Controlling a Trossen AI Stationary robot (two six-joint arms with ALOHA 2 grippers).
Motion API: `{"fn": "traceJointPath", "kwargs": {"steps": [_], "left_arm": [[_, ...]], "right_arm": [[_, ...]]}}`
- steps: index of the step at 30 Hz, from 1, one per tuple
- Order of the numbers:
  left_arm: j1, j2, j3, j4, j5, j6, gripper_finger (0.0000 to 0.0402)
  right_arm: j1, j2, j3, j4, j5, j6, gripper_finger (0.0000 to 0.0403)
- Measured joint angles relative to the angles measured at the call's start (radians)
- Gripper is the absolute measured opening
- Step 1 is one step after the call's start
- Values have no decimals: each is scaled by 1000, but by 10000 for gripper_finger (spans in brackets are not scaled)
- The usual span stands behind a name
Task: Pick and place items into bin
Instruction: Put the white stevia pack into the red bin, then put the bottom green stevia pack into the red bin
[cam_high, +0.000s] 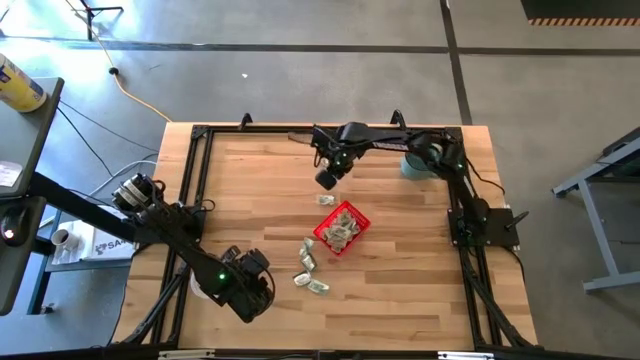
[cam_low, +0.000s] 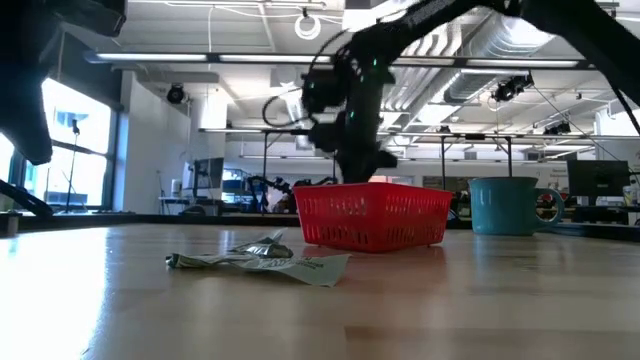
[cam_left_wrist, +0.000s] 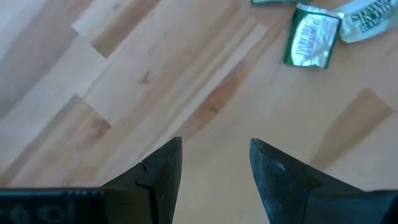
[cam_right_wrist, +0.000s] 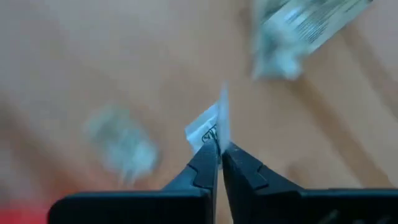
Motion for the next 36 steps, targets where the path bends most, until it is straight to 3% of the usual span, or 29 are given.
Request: {"fn": "traceJointPath", "kwargs": {"steps": [3,7,13,19,28,32,36], "left_arm": [[14,0,0,-1,-24,21,223],[56,0,0,28,-31,121,223],[109,0,0,110,-15,277,223],[165,0,0,203,92,382,223],[272,17,0,316,115,415,223],[312,82,0,391,220,442,223],[313,179,7,482,322,441,223]], "right_arm": [[54,-70,0,-114,-13,-79,3],[144,-159,0,-228,-156,-121,10],[270,-163,-59,-211,-142,-90,3],[334,-163,-176,-164,149,-33,58],[443,-337,-279,-163,388,-31,220],[497,-482,-358,-163,428,25,263],[531,-624,-484,-159,429,134,279]]}}
